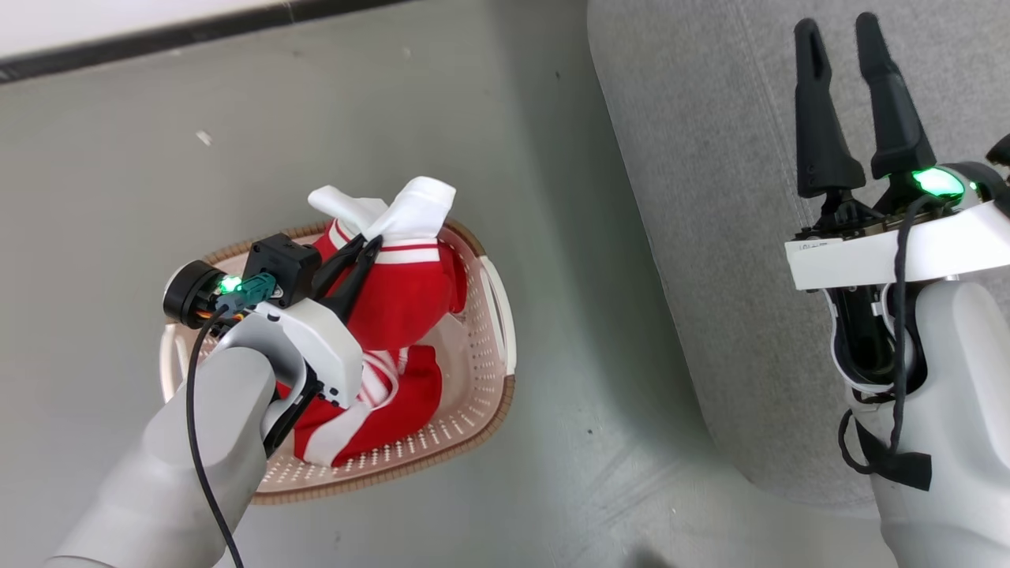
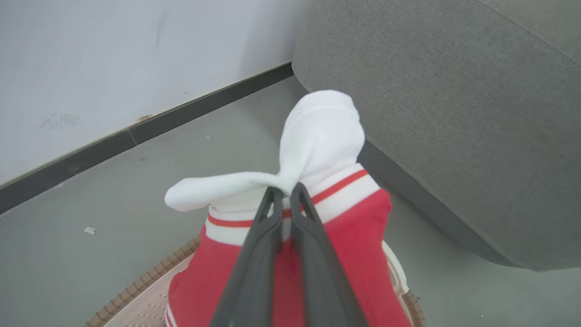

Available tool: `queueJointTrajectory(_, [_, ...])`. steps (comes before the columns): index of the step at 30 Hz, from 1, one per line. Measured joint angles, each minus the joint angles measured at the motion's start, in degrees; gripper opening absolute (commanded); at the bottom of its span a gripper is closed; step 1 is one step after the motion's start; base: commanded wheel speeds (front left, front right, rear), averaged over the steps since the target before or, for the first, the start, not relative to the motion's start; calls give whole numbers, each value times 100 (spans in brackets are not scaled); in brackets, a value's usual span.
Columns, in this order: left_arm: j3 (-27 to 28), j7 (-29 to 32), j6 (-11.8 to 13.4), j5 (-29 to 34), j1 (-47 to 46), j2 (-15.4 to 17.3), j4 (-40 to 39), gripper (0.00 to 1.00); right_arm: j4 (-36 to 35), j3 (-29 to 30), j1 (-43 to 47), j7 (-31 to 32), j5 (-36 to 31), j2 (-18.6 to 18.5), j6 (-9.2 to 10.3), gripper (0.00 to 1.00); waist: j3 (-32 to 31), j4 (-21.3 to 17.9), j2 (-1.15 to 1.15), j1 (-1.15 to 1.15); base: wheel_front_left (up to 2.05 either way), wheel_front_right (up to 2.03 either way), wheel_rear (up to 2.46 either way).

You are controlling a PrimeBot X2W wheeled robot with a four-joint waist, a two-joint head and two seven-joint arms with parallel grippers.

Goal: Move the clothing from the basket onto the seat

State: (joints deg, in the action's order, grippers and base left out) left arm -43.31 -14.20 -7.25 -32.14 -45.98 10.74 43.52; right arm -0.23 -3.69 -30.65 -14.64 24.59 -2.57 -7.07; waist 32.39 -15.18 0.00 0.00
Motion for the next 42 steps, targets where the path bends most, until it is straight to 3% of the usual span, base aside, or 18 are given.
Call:
queueJointTrajectory(24, [553,-1,0,-525,364,155,-1305,0,611,-294,615,0,-252,-11,0,100,-1353,518,0,0,0,0,0])
queueJointTrajectory(42, [549,2,0,-677,515,114,-1845,0,957,-705,1218,0,-309,-19,0,100,-2181,855,0,0,0,0,0])
